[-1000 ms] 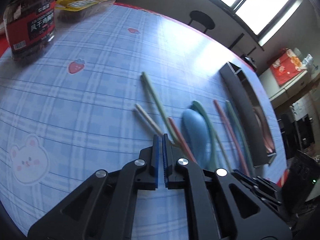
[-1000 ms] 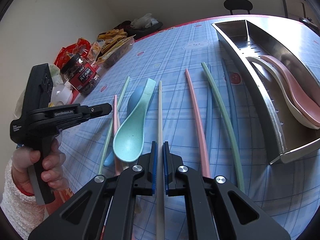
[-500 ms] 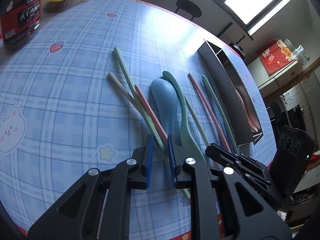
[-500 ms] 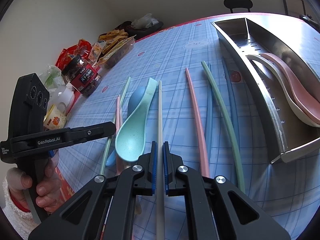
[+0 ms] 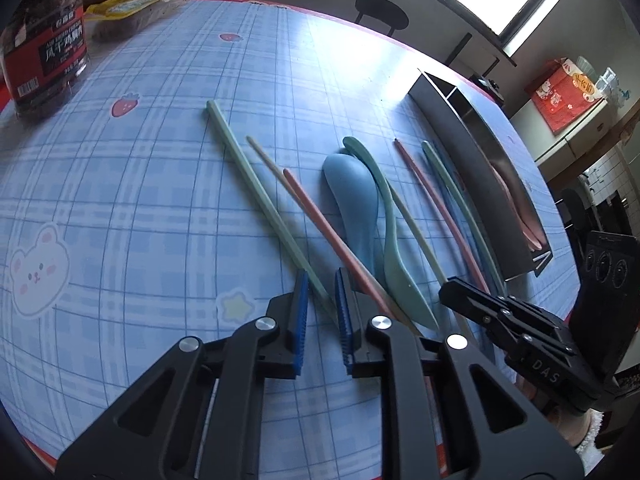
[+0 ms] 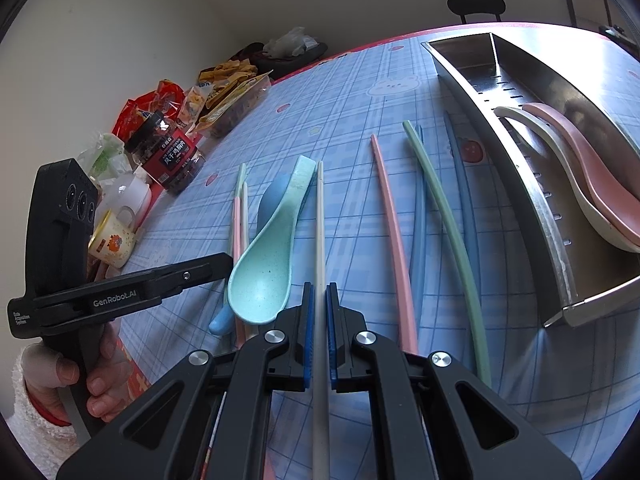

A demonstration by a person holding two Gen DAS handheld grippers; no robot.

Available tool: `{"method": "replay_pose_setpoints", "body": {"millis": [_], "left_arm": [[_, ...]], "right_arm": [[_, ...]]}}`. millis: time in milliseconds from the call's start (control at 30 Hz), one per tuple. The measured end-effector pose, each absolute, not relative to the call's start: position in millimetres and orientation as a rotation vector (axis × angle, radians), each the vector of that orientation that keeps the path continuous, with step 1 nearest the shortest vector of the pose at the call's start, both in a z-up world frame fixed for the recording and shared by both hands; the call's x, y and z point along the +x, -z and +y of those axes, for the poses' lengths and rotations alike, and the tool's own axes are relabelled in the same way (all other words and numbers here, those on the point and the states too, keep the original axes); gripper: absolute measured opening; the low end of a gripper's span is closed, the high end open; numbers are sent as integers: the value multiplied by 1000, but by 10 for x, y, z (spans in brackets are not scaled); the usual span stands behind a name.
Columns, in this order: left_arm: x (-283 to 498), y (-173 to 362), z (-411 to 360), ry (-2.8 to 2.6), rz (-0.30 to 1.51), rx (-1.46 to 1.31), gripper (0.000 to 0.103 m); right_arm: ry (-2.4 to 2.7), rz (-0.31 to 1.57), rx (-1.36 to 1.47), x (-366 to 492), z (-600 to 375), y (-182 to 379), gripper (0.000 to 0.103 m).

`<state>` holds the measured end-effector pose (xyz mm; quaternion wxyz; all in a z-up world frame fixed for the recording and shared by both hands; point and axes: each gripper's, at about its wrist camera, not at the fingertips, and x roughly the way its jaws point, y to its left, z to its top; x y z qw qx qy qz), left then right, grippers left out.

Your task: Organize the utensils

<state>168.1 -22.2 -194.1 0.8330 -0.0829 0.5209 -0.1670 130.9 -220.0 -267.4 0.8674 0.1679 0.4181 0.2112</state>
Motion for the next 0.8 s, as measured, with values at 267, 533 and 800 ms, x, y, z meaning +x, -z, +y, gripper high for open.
{"method": "replay_pose_setpoints", "body": {"millis": [267, 533, 800], "left_arm": [[1818, 1931, -374, 310, 1058, -85, 18], [1957, 1923, -432, 238, 1017, -15, 18], [1937, 1929, -635, 203, 969, 146, 18]], "right_arm": [[-436, 873, 341, 1310, -2164, 2670, 6], [-436, 873, 342, 1308, -2171, 2671, 6], [-430, 872, 332, 1311, -2153, 2668, 7]]}}
